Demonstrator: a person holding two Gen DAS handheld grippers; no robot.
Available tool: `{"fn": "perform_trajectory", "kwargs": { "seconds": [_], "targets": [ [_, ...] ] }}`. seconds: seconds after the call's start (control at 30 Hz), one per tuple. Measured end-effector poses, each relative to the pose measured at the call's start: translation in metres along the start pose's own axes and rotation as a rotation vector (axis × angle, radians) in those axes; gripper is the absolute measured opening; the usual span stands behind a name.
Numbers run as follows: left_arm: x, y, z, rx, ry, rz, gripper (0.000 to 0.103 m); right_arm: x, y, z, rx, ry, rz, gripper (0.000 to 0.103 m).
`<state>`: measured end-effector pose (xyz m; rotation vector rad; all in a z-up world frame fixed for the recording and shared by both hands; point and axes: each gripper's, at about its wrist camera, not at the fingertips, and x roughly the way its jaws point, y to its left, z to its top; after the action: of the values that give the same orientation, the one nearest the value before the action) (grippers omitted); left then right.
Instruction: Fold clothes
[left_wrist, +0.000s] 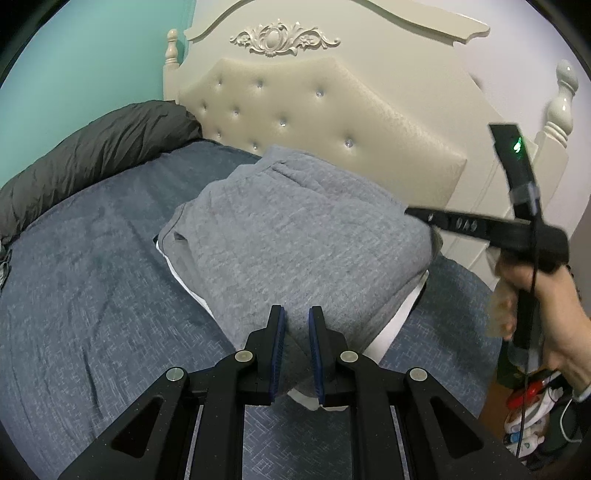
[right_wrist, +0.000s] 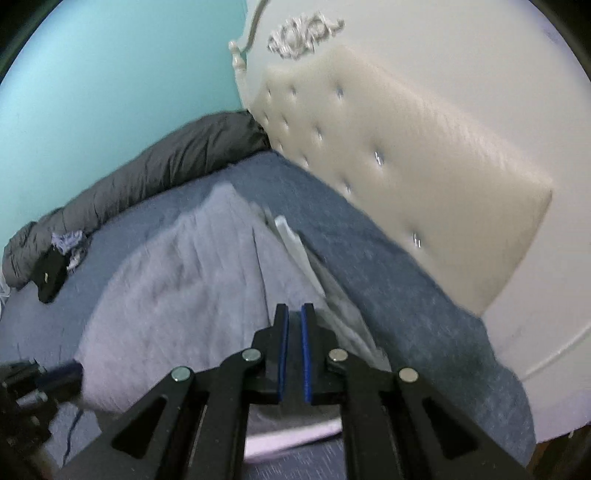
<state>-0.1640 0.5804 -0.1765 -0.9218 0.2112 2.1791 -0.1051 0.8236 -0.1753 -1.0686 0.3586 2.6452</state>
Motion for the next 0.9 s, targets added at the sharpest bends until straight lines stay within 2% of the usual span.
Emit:
{"fn": "perform_trajectory", "kwargs": {
  "seconds": [0.1, 0.23, 0.53, 0.9],
  "targets": [
    [-0.002, -0.002, -0.002, 0.009, 0.007, 0.001, 0.014, 0.014, 0.001, -0.007, -0.017, 0.04, -0.024, 0.005],
    [-0.015, 0.001, 0.0, 0.01, 0.0, 0.003, 0.014, 0.005, -0.004, 0.001, 0.011, 0.03, -0.02, 0.005],
    [-0.046, 0.004, -0.001, -0.032, -0.019, -0.015, 0.014, -0.038, 0.022, 0.009, -0.033, -0.026, 0.018, 0.005],
    [-0.101, 0.017, -0.004, -0.064, -0.064, 0.002, 0.014, -0.095, 0.039, -0.004, -0.002, -0.074, 0.055, 0.006]
  ]
}}
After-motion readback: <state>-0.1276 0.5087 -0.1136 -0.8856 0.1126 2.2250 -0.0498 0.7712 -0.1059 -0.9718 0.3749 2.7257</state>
